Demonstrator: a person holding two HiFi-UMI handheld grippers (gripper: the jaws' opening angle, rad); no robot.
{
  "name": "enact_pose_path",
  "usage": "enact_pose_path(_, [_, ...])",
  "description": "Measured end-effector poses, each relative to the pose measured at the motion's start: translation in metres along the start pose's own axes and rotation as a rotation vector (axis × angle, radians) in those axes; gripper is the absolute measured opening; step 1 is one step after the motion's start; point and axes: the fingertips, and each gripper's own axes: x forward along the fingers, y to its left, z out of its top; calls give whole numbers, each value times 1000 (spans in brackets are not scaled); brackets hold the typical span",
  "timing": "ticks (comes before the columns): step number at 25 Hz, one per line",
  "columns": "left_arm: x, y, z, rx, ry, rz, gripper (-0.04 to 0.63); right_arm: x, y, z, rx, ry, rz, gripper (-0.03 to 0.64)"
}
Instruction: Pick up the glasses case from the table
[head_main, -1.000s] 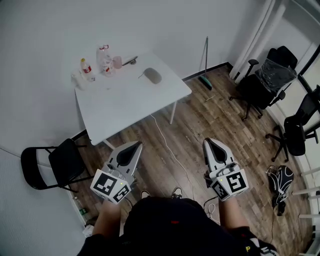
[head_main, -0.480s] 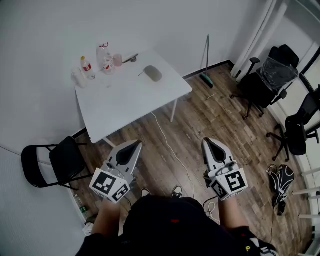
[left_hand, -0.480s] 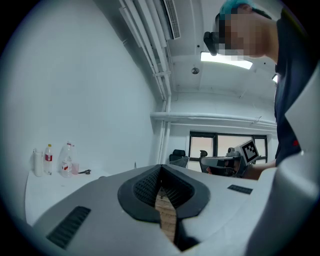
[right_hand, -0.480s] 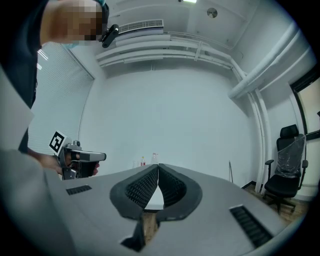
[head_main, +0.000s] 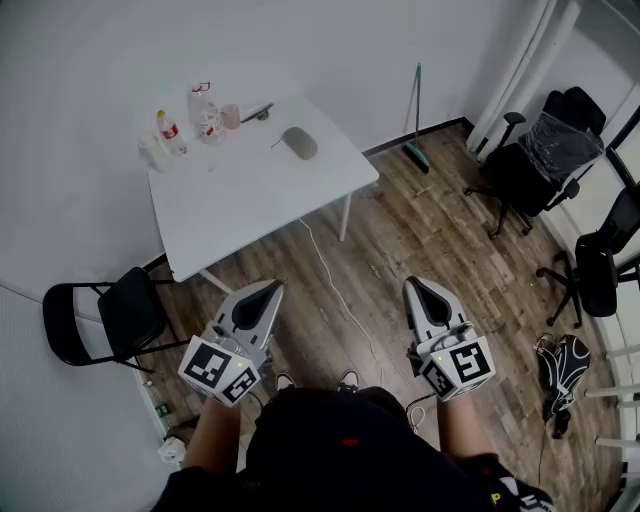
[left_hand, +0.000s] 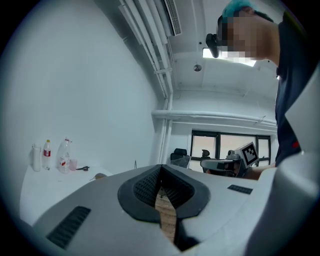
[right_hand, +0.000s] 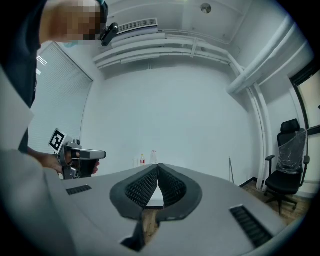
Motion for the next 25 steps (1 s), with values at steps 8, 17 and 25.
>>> enact_pose_path(8, [31, -28, -11, -7, 4, 73, 20, -9, -49, -11, 20, 14, 59, 20])
enact_pose_path(17, [54, -15, -12, -5, -3, 97, 20, 11, -67, -21, 14, 27, 90, 20])
enact_pose_path(25, [92, 21, -6, -1, -15, 70, 20, 53, -89, -15, -9, 27, 83, 20])
